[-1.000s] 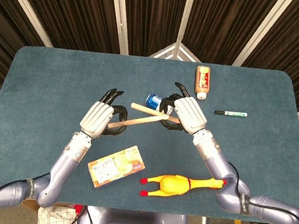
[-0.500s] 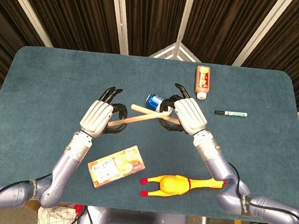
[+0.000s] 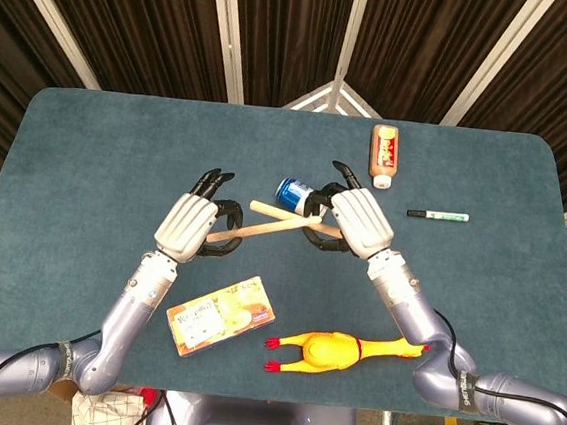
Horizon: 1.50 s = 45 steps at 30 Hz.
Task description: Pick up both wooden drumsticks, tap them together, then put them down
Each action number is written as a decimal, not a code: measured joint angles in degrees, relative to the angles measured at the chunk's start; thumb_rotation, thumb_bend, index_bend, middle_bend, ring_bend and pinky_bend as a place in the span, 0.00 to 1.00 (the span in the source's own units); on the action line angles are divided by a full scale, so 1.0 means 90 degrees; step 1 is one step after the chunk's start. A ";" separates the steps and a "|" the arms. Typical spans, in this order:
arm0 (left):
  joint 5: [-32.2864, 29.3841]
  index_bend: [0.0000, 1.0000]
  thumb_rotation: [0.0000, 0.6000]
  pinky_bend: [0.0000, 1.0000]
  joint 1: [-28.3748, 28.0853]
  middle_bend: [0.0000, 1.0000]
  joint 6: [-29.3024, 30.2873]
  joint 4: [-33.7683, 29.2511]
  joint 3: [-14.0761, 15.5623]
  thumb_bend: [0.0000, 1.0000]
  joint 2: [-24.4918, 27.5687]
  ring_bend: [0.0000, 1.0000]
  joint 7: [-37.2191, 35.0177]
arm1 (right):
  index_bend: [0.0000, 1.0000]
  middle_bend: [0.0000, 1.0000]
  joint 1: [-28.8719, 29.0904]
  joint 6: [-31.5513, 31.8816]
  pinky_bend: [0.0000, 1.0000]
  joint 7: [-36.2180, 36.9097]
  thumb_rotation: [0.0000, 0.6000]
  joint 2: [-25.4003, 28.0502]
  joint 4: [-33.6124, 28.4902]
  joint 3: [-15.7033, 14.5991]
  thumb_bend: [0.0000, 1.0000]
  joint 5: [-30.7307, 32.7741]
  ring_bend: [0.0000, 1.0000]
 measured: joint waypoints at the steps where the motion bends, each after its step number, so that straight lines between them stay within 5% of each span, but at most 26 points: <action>1: -0.0005 0.65 1.00 0.00 0.0001 0.60 0.0008 -0.0006 -0.0007 0.48 0.0000 0.10 0.0005 | 0.67 0.67 -0.0001 0.0003 0.02 0.0001 1.00 0.0006 -0.0004 -0.0002 0.50 -0.0010 0.40; 26: -0.0088 0.65 1.00 0.00 0.0050 0.60 0.0000 -0.0113 0.0045 0.48 0.0126 0.10 0.0143 | 0.67 0.67 -0.0048 0.0051 0.02 -0.0036 1.00 0.0100 -0.0019 -0.0014 0.50 0.0006 0.40; 37: 0.0368 0.65 1.00 0.00 0.0577 0.60 -0.0086 -0.0213 0.0659 0.48 0.1437 0.10 -0.0113 | 0.67 0.67 -0.0308 0.0158 0.02 0.0348 1.00 0.0190 0.0760 -0.0107 0.50 0.0055 0.40; 45: 0.0573 0.65 1.00 0.00 0.0943 0.60 -0.0222 0.0677 0.1074 0.48 0.1992 0.10 -0.0472 | 0.68 0.67 -0.0523 0.0376 0.02 0.0767 1.00 0.0132 0.1316 -0.0401 0.50 -0.0388 0.40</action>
